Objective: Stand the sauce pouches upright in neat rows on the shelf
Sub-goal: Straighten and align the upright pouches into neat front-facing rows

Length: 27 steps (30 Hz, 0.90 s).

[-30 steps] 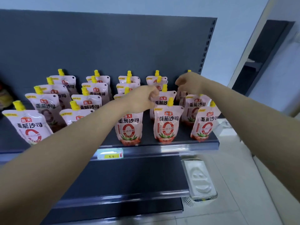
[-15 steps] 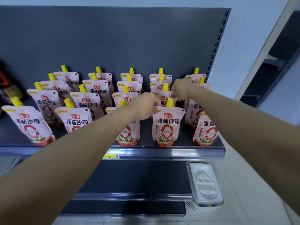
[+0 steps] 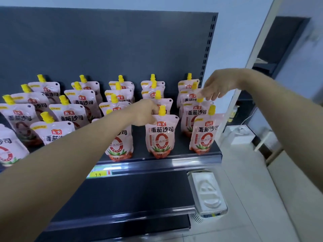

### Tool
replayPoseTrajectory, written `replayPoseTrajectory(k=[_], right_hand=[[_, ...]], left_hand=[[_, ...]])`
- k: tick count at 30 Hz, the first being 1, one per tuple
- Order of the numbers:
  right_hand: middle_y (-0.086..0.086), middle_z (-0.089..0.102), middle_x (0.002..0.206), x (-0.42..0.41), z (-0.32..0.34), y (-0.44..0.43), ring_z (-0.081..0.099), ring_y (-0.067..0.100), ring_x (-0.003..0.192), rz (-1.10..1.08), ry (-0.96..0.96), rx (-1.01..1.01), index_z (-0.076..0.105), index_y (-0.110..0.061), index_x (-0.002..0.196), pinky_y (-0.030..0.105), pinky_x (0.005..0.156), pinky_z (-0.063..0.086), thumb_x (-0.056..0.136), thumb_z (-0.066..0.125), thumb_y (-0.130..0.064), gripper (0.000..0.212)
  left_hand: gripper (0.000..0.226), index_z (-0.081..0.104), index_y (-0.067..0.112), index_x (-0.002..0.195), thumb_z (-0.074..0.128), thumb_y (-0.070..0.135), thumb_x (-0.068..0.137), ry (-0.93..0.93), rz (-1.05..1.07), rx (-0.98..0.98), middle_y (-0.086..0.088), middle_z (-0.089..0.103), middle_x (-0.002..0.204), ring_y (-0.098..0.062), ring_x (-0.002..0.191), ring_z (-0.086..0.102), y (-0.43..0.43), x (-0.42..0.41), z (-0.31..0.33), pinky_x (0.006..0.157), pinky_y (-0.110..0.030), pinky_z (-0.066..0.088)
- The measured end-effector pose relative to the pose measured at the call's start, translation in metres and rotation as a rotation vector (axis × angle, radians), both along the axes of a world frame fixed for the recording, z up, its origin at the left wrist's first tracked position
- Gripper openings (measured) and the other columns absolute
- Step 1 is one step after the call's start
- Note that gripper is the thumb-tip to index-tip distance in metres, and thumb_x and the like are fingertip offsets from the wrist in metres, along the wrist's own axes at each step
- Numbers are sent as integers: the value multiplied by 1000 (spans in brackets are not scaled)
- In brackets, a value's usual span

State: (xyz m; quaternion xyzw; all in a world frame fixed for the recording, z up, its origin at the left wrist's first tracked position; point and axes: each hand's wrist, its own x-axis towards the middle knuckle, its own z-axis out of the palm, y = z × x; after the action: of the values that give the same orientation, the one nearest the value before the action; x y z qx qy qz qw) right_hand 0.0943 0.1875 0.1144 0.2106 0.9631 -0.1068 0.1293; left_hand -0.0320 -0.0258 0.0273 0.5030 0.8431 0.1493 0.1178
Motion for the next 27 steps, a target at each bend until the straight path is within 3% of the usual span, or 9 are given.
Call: replayPoseTrajectory(k=[3,5,7,9,11,20,27], right_hand=[[-1,62,126,20,-15,6,57,19,115,-110,-166,-228,59,-19,125,26,90,47,84,68,-39,47],[-3,51,142,25,-29,6,47,22,128,-98,-200,-217,54,-20,134,31,101,40,83,70,-35,55],[-8,46,147,26,-40,6,45,23,130,-86,-112,-121,57,-17,130,33,105,35,83,69,-32,51],[-6,50,144,26,-45,6,49,25,126,-92,-33,-75,63,-14,123,34,105,34,84,69,-30,43],[-1,54,140,26,-47,4,50,28,125,-96,-11,-75,62,-13,123,35,104,36,85,69,-29,42],[1,60,132,29,-49,-5,54,27,113,-143,63,-86,63,-10,123,32,91,40,86,68,-26,41],[1,59,132,34,-48,-13,54,28,112,-164,73,-102,61,-8,123,32,90,39,87,66,-25,41]], left_hand=[[27,50,12,59,63,4,82,-6,18,-15,-3,49,70,-20,72,47,2,0,-3,58,-26,36],[29,51,12,57,63,3,82,-9,24,-4,-2,50,67,-19,71,47,2,0,-4,57,-25,35],[13,62,3,69,63,3,82,3,21,2,-11,59,76,-21,75,51,2,-2,-5,64,-26,40],[10,67,-3,85,64,5,82,18,21,17,-19,66,92,-26,83,56,2,-2,-5,74,-30,44],[12,68,-4,89,64,5,82,32,24,18,-20,67,97,-29,87,59,2,-2,-5,77,-32,45],[13,68,0,95,63,5,83,54,31,-9,-9,65,99,-27,93,58,1,-1,-4,81,-29,44],[14,67,1,97,61,5,85,49,57,-14,-14,66,100,-27,93,59,-1,4,-2,80,-32,45]])
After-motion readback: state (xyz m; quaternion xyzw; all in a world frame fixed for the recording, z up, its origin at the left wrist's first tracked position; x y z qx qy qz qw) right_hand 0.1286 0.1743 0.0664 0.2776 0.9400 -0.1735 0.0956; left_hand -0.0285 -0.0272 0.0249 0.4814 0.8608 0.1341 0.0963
